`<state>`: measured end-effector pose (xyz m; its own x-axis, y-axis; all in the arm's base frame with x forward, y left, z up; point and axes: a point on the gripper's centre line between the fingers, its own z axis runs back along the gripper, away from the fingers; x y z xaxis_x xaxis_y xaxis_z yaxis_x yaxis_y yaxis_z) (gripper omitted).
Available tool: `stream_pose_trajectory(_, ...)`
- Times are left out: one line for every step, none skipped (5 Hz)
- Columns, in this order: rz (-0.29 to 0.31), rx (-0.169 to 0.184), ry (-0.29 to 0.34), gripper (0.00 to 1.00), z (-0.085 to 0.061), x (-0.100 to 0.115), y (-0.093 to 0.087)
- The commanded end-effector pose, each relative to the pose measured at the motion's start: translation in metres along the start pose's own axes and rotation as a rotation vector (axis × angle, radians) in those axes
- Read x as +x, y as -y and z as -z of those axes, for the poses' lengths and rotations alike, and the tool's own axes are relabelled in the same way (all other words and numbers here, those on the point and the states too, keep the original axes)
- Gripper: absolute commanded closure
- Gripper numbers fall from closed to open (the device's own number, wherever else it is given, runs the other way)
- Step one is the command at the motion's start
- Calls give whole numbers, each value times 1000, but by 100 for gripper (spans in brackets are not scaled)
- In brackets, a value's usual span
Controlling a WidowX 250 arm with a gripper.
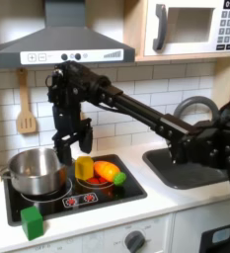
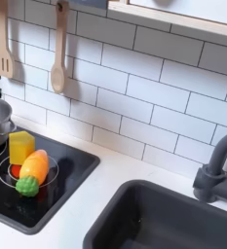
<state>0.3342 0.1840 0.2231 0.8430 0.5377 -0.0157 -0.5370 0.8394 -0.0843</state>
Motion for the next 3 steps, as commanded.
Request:
stream_pose_trajectory(-56,3,125,0,5,7,-9)
stream_pose_trajectory(-62,-5,183,0,6,7,-11)
stream_pose_trajectory(-69,-13,223,0,3,6,-9)
